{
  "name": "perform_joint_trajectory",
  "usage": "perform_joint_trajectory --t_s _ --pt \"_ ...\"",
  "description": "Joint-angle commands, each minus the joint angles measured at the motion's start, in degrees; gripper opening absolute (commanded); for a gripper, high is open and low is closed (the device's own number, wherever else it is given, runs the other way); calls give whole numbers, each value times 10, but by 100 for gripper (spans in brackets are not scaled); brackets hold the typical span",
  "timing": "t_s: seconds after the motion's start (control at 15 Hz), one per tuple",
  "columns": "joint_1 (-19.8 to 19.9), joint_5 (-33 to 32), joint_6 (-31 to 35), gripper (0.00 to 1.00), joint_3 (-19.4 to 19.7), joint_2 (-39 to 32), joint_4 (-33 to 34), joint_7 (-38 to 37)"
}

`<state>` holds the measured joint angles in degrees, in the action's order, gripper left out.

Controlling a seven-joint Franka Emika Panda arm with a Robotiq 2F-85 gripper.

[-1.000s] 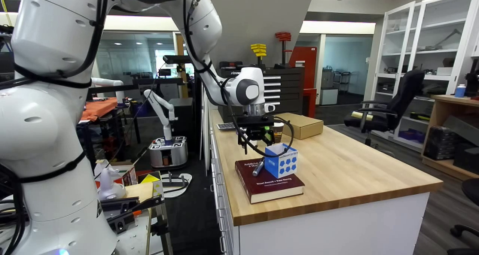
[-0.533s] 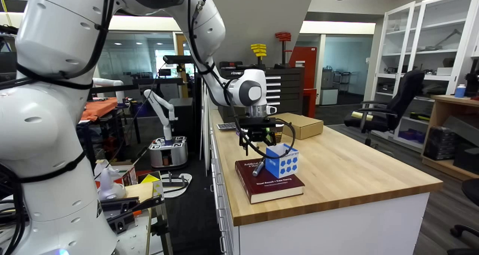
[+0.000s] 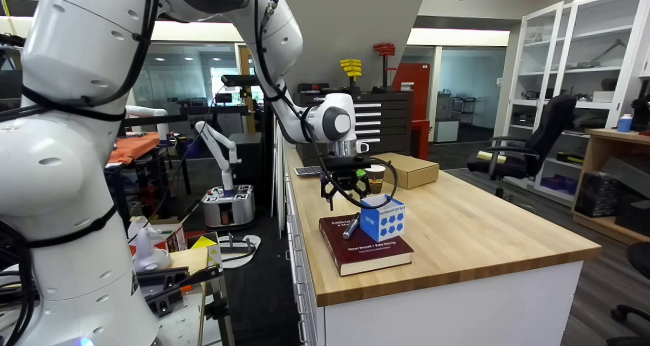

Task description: Pick up the marker from the book and put it in the box

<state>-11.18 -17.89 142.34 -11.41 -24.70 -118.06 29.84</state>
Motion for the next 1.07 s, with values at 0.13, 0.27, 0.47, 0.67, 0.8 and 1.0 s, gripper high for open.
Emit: perform_joint_trajectory --t_s 0.13,0.27,0.47,0.67,0.8,1.0 --pt "-21 -32 -25 100 -1 -3 17 -15" --pt "-20 -28 -29 100 0 -6 16 -14" --pt "-16 -26 -39 100 1 -9 17 -13" --pt "-11 -20 -46 100 2 -16 19 -11" --pt "-8 -18 -49 100 3 -22 19 -11" --pt "-4 -16 -50 100 6 -28 18 -12"
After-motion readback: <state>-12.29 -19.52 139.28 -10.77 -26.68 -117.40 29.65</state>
